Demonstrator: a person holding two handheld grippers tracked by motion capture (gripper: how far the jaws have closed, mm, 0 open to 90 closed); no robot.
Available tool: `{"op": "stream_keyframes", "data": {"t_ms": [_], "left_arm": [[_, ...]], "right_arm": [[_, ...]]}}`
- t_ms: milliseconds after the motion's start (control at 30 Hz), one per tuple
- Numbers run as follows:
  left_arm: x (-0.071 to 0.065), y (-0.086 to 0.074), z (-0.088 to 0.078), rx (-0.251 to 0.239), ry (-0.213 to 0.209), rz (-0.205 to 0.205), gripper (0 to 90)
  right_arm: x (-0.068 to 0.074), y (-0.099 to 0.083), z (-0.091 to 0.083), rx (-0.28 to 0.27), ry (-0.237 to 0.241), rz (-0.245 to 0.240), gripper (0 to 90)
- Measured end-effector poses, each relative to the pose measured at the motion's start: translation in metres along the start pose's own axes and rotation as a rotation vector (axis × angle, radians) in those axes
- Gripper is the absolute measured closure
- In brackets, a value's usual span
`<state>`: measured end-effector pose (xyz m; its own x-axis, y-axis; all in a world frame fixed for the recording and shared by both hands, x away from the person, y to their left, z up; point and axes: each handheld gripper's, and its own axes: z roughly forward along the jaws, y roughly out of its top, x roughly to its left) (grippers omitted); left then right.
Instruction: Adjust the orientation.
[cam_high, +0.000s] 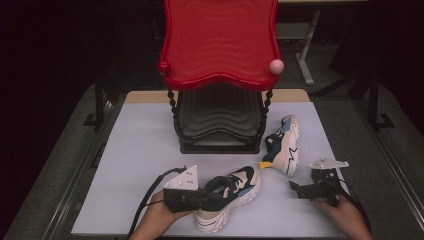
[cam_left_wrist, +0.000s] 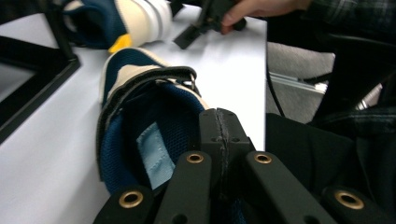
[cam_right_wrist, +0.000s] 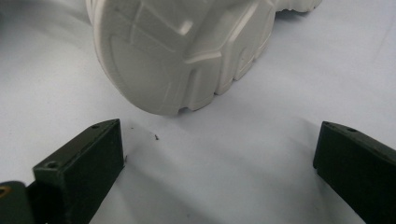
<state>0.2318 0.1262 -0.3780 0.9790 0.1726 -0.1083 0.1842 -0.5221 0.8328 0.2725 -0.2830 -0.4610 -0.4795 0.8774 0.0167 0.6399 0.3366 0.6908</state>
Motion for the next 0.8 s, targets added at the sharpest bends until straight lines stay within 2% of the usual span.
{"op": "stream_keyframes", "data": {"t_ms": [133,233,400,433,533,633,800], "left_arm": [[-0.006,0.001,0.01,0.048,-0.005,0.027,89.9],[-0.005,0.002,0.01,0.047,-0.007,0.027,90.0],[0.002,0.006,0.001,0.022,0.021,0.022,89.8],[0.006,0.008,-0.002,0.014,0.038,0.017,89.8],[0.014,0.009,-0.004,0.028,0.067,0.009,79.7],[0.022,0.007,0.001,0.039,0.085,-0.006,70.8],[0.029,0.005,0.012,0.069,0.092,-0.012,64.6]], "right_arm": [[0.0,0.0,0.0,0.0,0.0,0.0,1.1],[0.0,0.0,0.0,0.0,0.0,0.0,1.1],[0.0,0.0,0.0,0.0,0.0,0.001,1.1],[0.0,0.0,0.0,0.0,0.001,0.001,1.1],[0.0,0.0,0.0,0.0,0.0,0.001,1.1],[0.0,0.0,0.0,0.0,0.001,0.001,1.1],[0.0,0.0,0.0,0.0,0.001,0.002,1.1]]}}
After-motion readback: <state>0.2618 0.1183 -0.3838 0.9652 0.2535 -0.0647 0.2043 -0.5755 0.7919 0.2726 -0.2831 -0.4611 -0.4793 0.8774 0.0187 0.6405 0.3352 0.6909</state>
